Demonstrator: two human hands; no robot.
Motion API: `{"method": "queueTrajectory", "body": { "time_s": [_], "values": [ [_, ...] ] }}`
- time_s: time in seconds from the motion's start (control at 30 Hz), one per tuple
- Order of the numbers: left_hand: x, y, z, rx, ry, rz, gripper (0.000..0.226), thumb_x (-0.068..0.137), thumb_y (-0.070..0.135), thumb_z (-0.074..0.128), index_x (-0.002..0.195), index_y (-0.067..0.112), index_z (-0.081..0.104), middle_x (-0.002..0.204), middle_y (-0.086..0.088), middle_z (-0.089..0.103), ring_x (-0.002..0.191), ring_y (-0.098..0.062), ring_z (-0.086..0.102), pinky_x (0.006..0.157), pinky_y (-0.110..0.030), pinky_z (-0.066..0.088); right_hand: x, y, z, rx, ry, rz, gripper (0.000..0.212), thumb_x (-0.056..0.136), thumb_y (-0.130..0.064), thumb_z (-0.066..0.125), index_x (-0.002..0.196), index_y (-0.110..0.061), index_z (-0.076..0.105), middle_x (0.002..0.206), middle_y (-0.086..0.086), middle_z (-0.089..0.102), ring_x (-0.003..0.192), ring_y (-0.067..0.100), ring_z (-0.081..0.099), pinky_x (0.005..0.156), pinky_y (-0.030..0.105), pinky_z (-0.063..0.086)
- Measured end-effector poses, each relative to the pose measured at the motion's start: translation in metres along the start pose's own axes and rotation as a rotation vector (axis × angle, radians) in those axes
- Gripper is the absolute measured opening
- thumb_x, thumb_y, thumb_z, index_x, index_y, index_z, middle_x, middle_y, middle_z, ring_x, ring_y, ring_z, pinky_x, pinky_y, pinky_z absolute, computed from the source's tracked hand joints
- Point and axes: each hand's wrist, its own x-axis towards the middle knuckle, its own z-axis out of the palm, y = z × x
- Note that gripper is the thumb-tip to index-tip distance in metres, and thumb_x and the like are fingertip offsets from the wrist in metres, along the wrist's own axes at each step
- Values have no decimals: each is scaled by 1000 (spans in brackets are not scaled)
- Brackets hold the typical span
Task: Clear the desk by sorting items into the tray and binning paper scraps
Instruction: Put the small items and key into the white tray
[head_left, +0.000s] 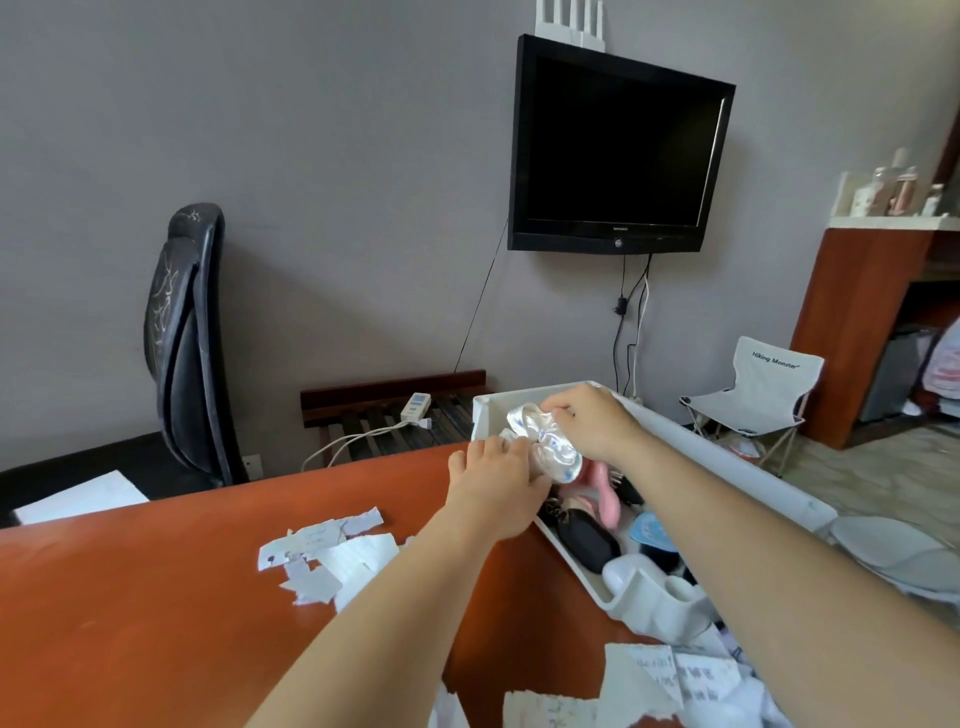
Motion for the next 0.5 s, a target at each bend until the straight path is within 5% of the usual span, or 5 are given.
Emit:
{"method": "queueTrajectory", "body": {
  "time_s": [0.13,0.27,0.43,0.5],
  "values": [
    [-3,-9,-3,5,-22,-24,49,94,44,32,139,26,36,143,-3,38,135,-26,27,111,-42,17,-8,-1,6,-243,-139,48,29,90,-6,34,65,-17,46,94,9,61,104,29,46,79,34,38],
    [-7,-13,-13,-53,-49,-29,46,95,43,31,137,27,38,141,-2,42,133,-26,31,109,-41,21,-13,-6,-2,-316,-109,61,34,93,-9,33,62,-21,34,100,7,58,115,29,41,79,33,28],
    [-21,-24,-36,-75,-29,-11,49,96,43,35,141,26,36,149,2,35,138,-24,24,111,-41,18,-16,-11,-13,-235,10,0,30,95,-15,35,98,-10,64,102,9,65,111,32,49,85,35,40],
    [-30,-30,-47,-116,-9,-4,47,96,41,35,141,26,38,149,3,36,138,-24,25,111,-41,19,-22,-19,-16,-213,38,-41,29,93,-15,38,97,-10,66,101,8,68,107,31,52,86,35,43]
  ]
}}
